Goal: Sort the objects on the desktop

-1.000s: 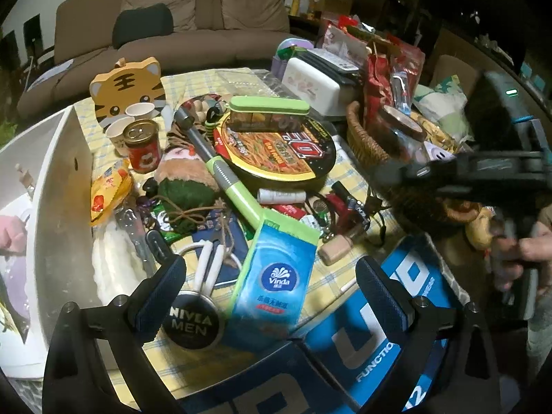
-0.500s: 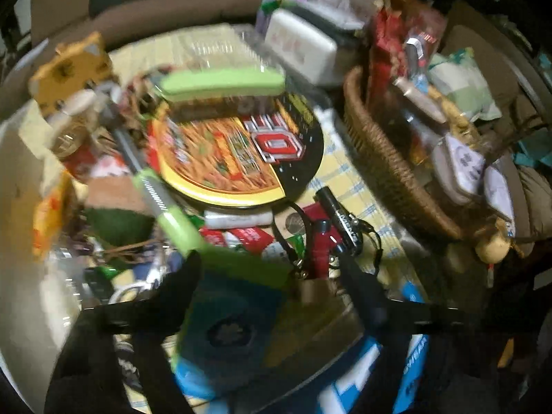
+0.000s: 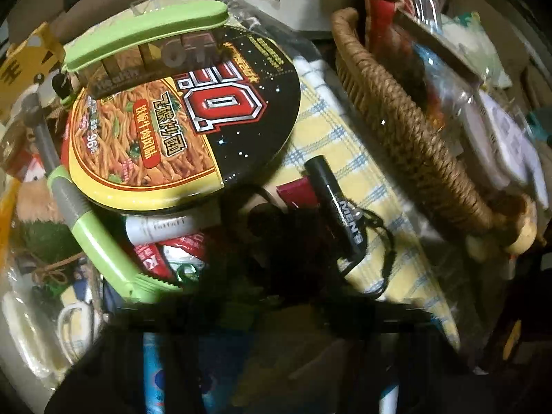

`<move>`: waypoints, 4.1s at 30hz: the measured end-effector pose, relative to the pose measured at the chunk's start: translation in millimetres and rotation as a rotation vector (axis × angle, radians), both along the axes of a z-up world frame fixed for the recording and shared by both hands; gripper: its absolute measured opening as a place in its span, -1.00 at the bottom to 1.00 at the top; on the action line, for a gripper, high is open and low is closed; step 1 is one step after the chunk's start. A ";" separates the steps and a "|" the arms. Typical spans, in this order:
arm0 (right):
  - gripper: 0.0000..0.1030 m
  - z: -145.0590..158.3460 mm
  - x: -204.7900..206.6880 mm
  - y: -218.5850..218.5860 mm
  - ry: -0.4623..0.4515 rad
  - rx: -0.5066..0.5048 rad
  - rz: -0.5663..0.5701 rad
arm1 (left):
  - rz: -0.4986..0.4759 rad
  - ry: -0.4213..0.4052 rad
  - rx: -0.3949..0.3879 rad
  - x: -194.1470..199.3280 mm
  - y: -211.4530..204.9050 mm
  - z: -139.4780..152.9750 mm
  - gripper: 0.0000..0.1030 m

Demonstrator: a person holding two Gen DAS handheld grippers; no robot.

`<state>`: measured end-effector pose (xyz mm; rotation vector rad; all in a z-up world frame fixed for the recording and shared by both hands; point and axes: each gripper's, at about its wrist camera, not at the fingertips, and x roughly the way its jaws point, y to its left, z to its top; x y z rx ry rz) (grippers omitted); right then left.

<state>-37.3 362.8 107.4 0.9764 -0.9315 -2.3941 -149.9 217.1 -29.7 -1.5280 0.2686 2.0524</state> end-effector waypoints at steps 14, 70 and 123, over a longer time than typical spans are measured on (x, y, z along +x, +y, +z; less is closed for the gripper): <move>-0.93 2.0 -2.3 -19.2 0.001 0.017 0.034 | 0.117 -0.051 0.415 20.1 -91.7 82.3 -0.67; -0.90 -56.5 -293.2 -519.6 -0.232 0.404 0.423 | 0.594 0.048 0.421 -110.5 -552.8 91.4 -0.67; 0.20 -17.4 -221.3 -413.7 -0.167 0.360 0.465 | 0.611 0.065 0.096 -113.2 -525.1 89.1 0.33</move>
